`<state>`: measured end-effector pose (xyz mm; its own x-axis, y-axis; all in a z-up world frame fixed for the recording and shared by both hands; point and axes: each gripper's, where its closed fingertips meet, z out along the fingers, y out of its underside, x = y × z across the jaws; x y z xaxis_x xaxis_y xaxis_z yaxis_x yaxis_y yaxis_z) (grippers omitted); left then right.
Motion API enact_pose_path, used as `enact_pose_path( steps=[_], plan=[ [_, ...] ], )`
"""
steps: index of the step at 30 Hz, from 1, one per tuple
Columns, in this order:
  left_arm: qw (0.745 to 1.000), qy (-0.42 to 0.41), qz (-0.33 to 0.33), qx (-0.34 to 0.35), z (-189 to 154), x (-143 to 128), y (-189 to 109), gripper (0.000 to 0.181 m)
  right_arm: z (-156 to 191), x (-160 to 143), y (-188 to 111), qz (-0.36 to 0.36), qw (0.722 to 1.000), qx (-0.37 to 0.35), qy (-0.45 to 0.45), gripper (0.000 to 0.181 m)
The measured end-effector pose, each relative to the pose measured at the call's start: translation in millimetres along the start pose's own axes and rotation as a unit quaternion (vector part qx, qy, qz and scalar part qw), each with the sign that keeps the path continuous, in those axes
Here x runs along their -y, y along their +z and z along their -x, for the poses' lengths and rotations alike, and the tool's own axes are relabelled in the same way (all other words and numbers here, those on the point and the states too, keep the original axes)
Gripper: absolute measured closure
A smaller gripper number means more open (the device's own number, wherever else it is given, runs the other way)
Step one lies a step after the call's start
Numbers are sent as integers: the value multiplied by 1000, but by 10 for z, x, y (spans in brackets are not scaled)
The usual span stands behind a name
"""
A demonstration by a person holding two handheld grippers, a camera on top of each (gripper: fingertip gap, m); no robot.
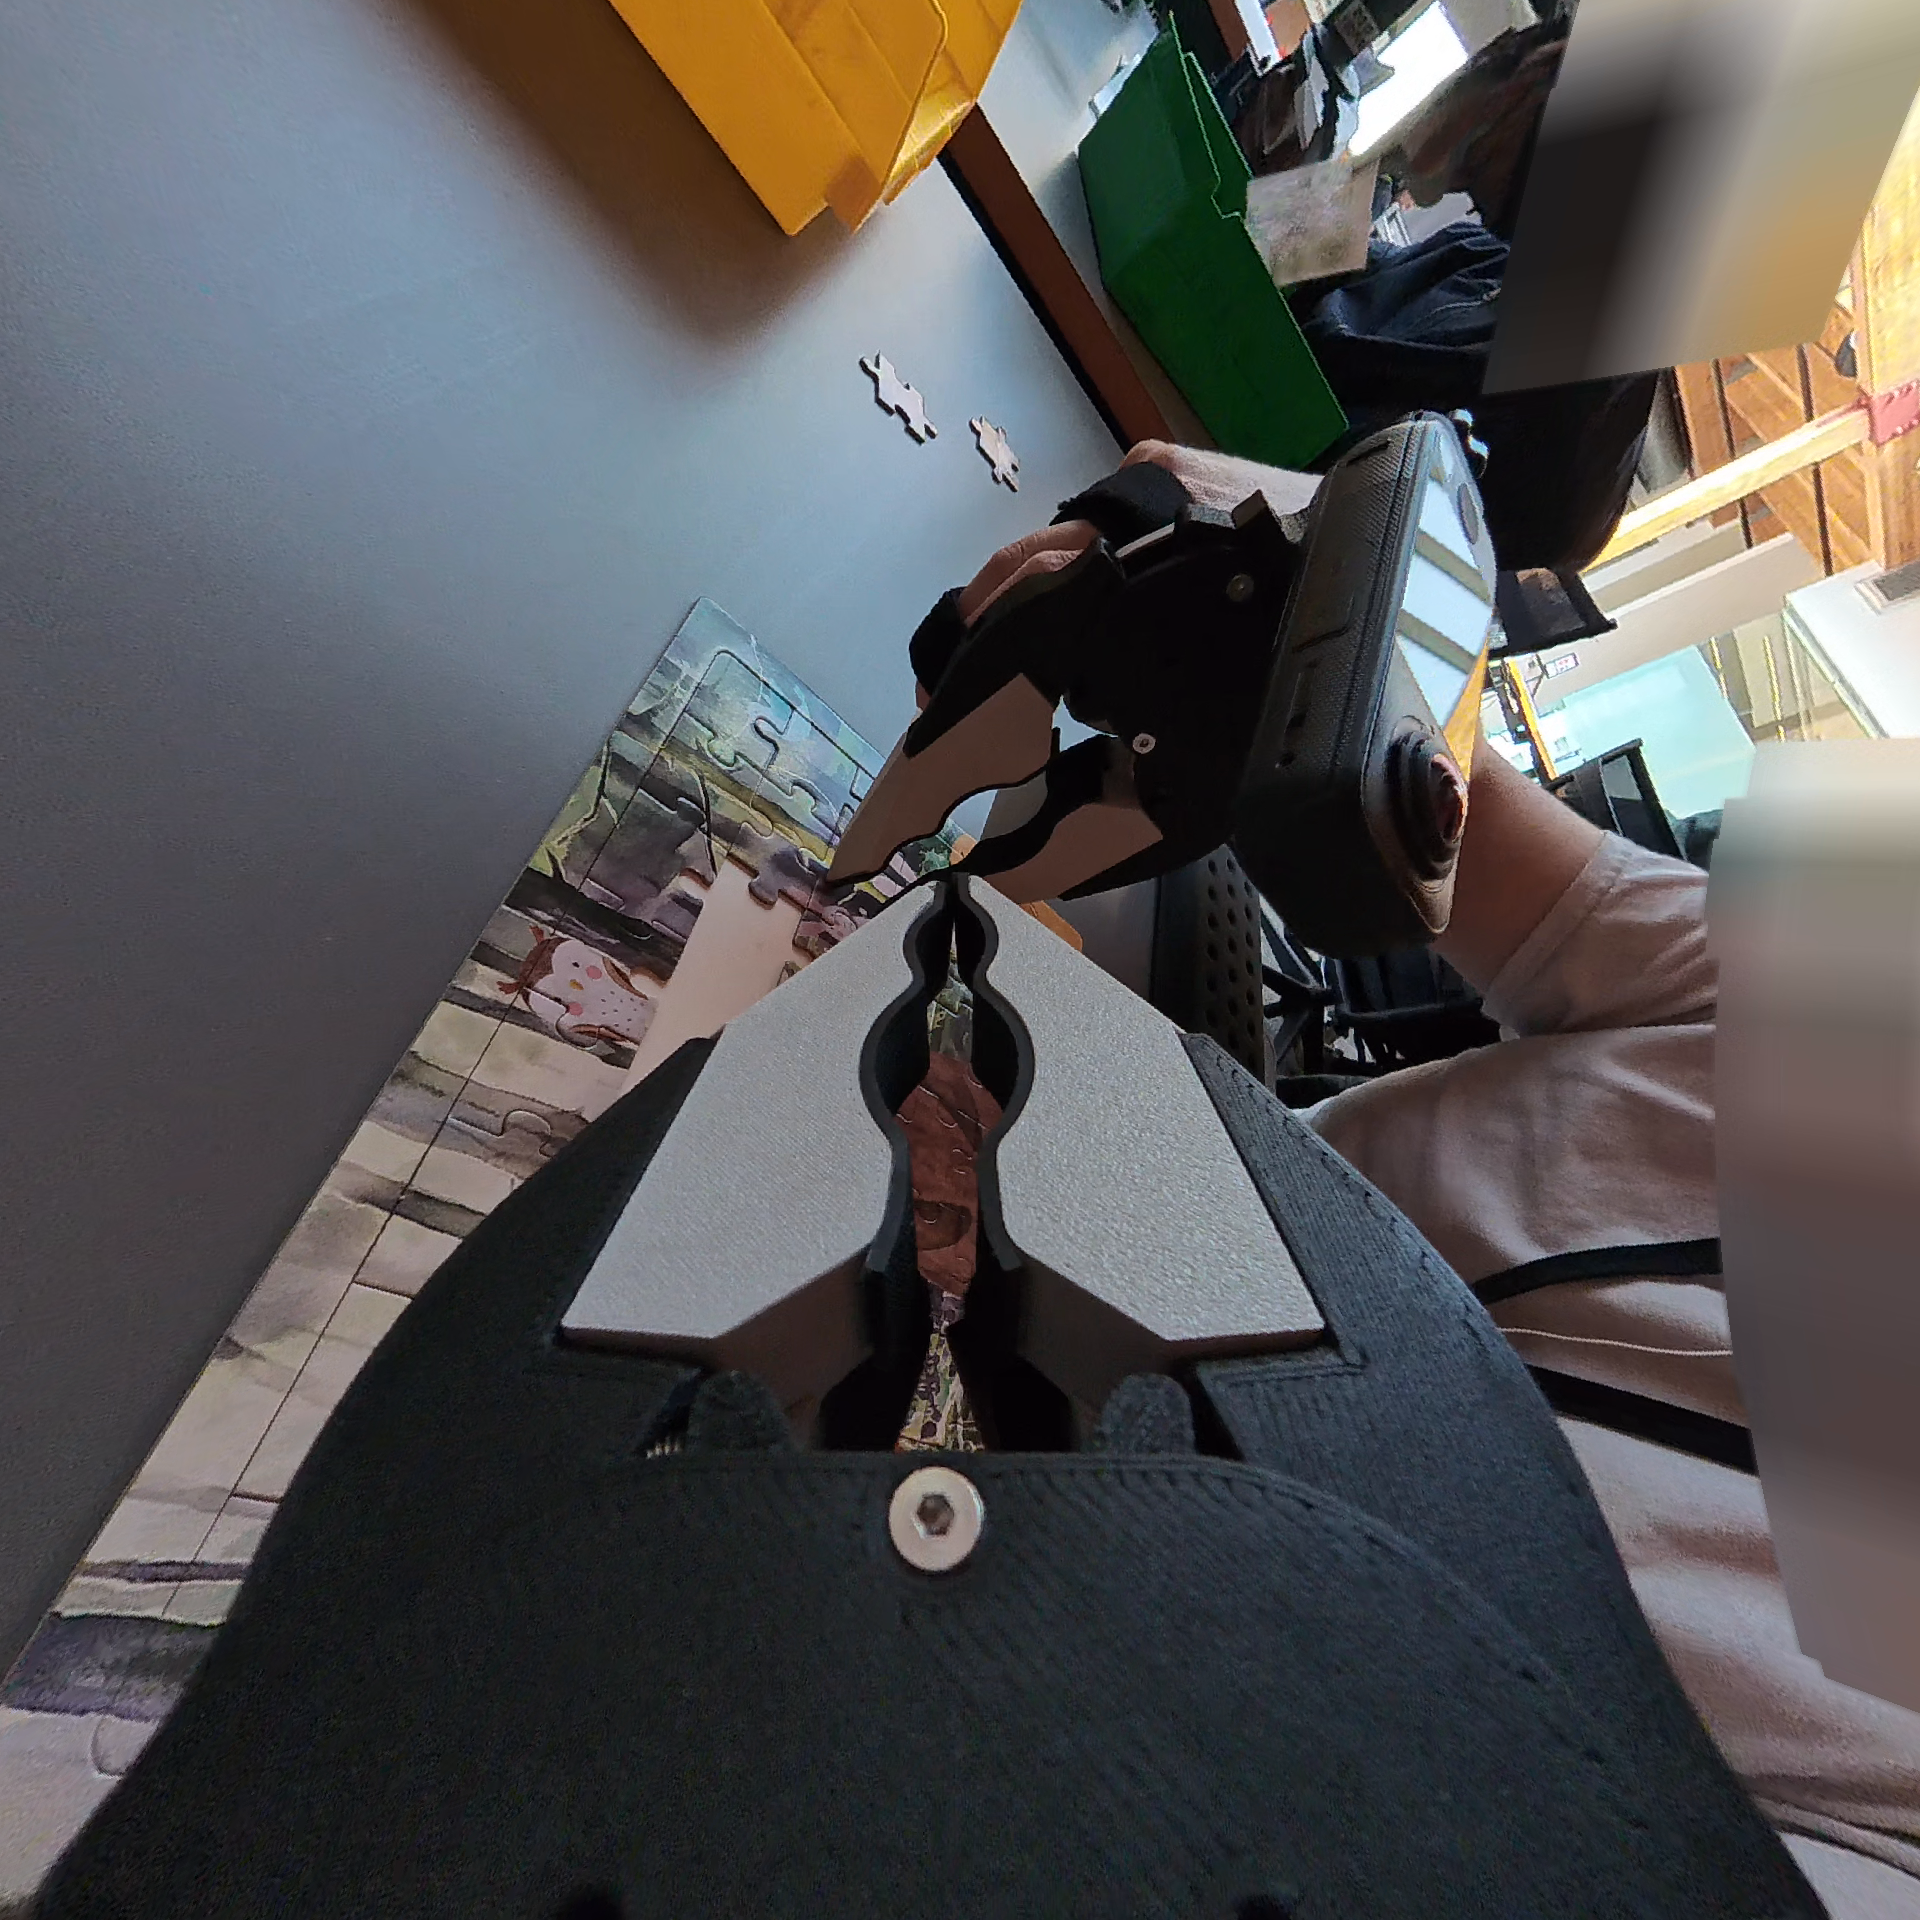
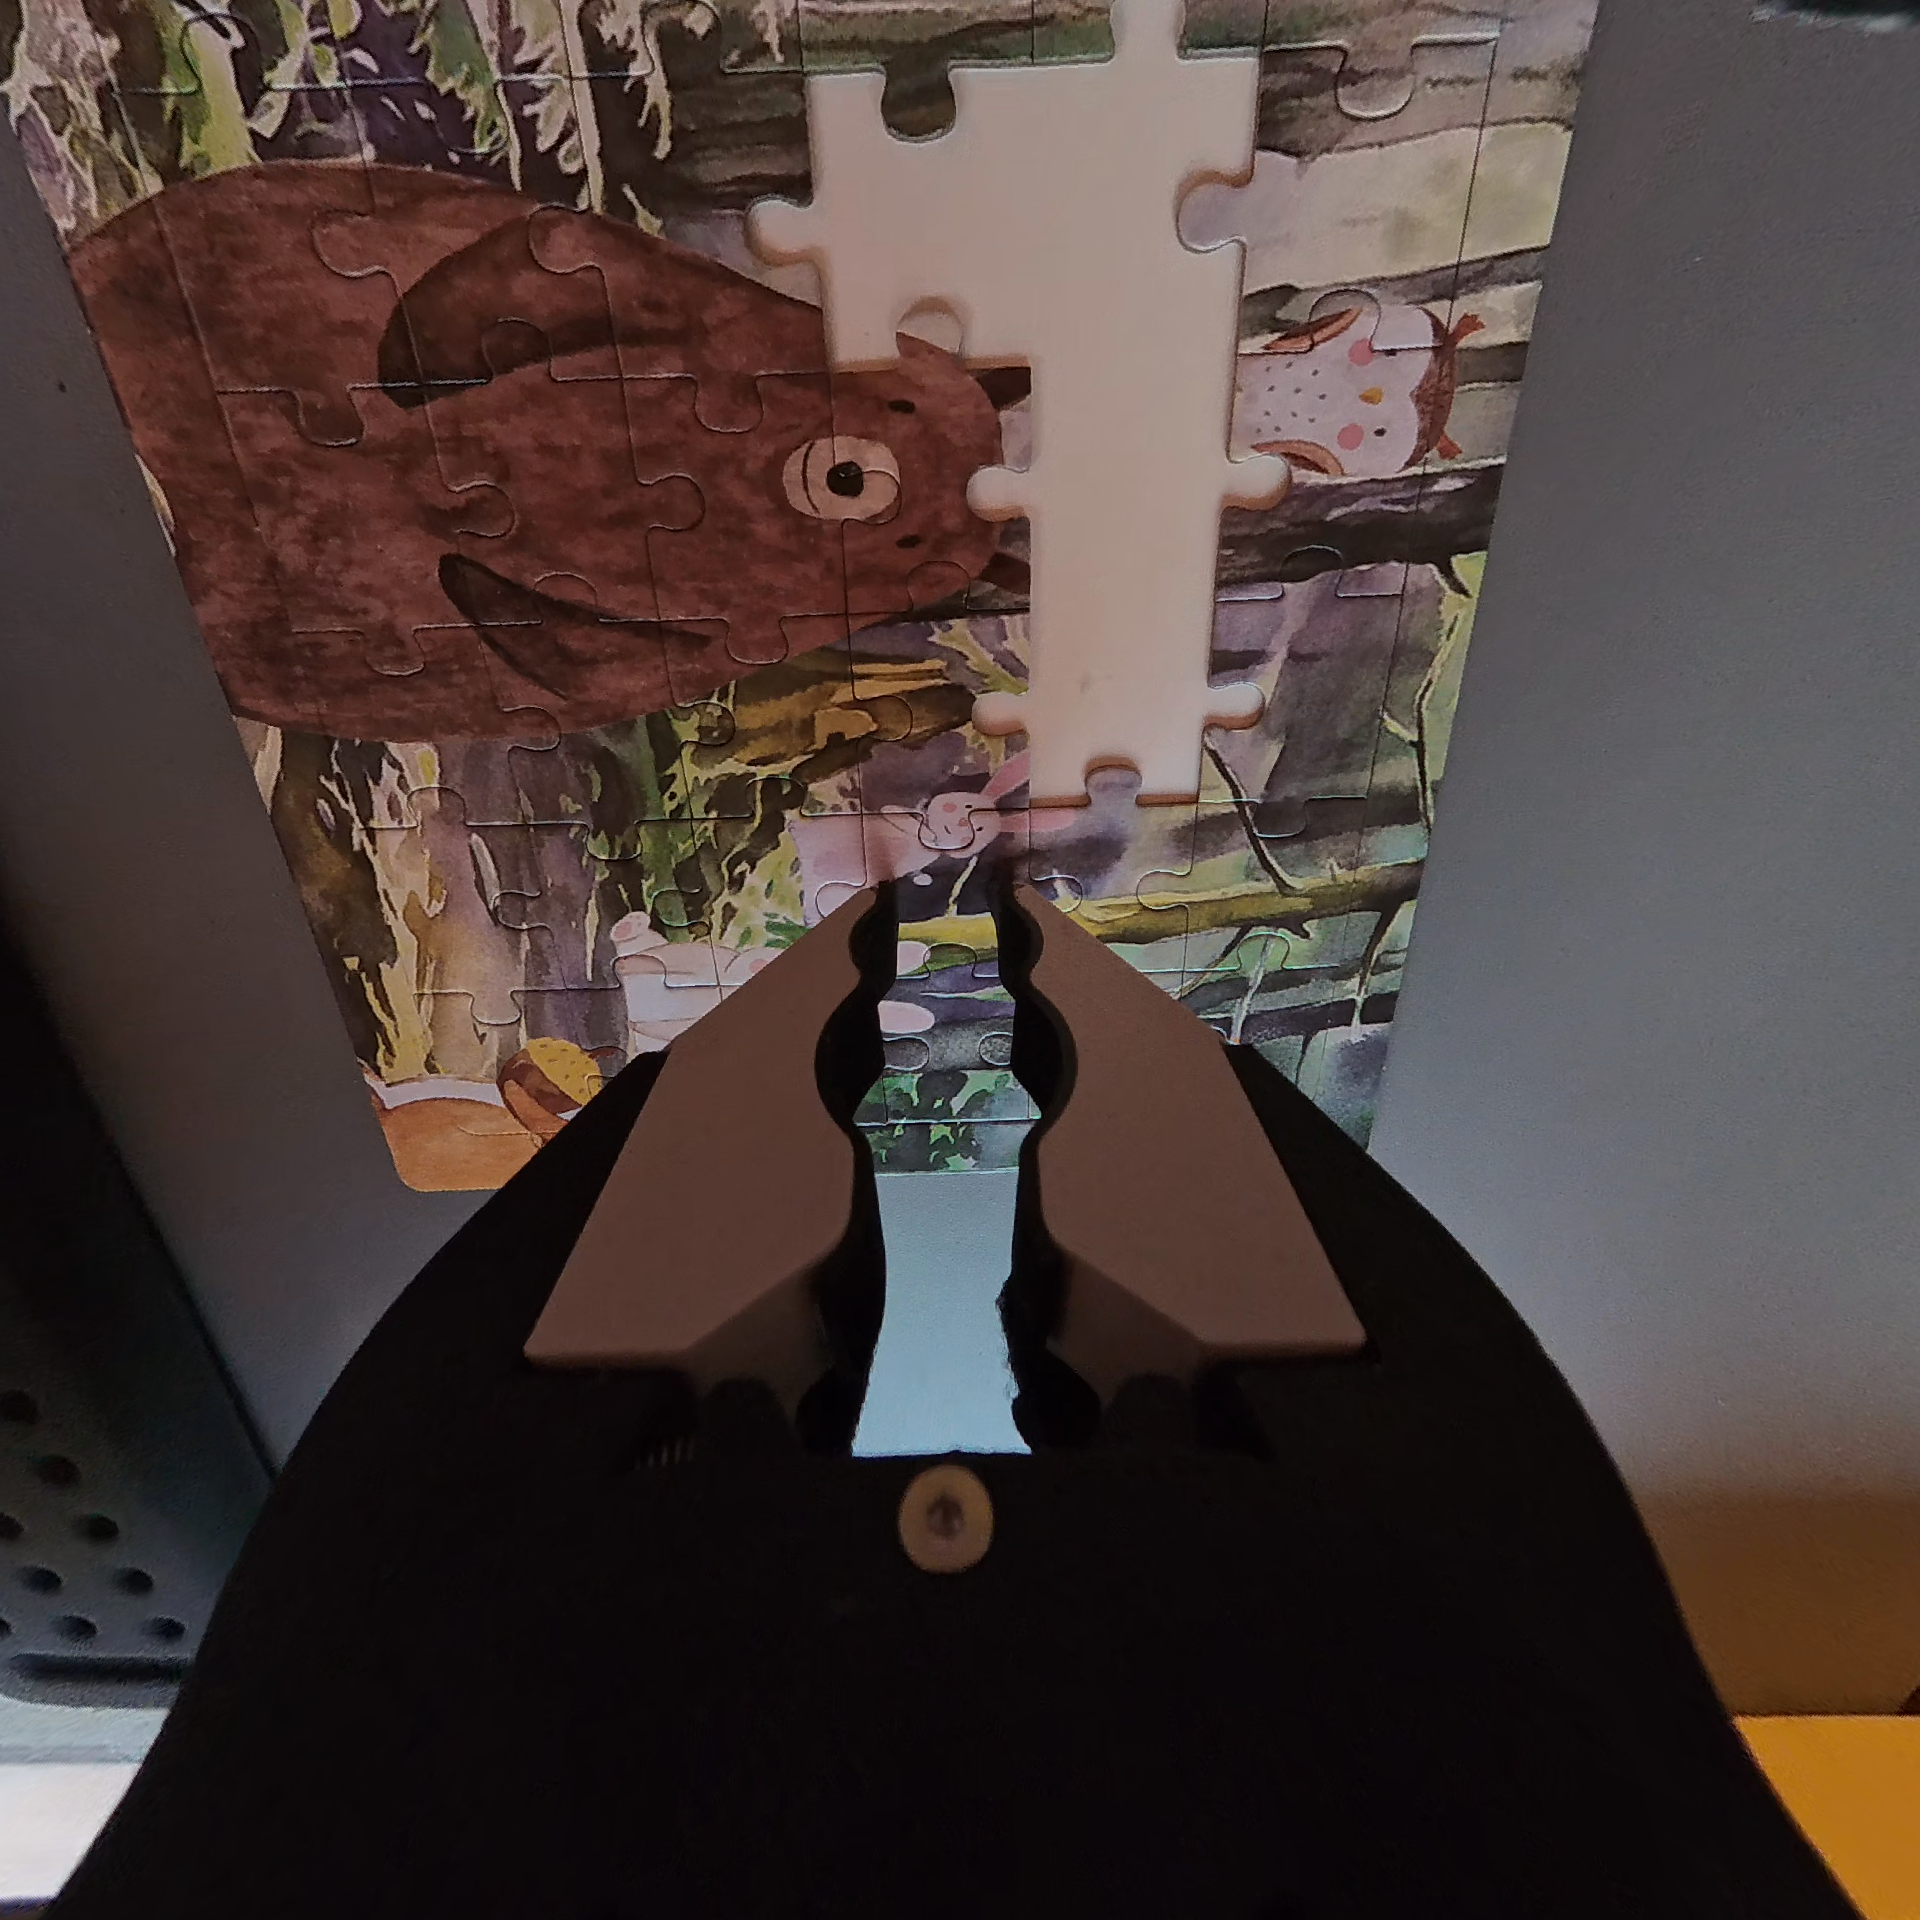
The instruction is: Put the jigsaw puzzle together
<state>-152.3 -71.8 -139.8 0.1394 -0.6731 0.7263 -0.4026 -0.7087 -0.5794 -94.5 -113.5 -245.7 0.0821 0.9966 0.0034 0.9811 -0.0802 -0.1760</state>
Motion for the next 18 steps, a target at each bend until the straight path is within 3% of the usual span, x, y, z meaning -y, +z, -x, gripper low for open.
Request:
enact_pose_path(
  steps=[9, 16, 18],
  plan=[
    [1000, -3, -4, 1, 20, -2, -31, 181, 9, 1, 3, 23, 1000, -3, -6, 165],
    [1000, -5, -14, -6, 3, 18, -76, 181, -18, -5, -24, -38, 999, -28, 3, 157],
    [1000, -4, -15, -7, -4, 19, -87, 181, -7, 85, -131, -100, 994, -36, 15, 157]
  ],
)
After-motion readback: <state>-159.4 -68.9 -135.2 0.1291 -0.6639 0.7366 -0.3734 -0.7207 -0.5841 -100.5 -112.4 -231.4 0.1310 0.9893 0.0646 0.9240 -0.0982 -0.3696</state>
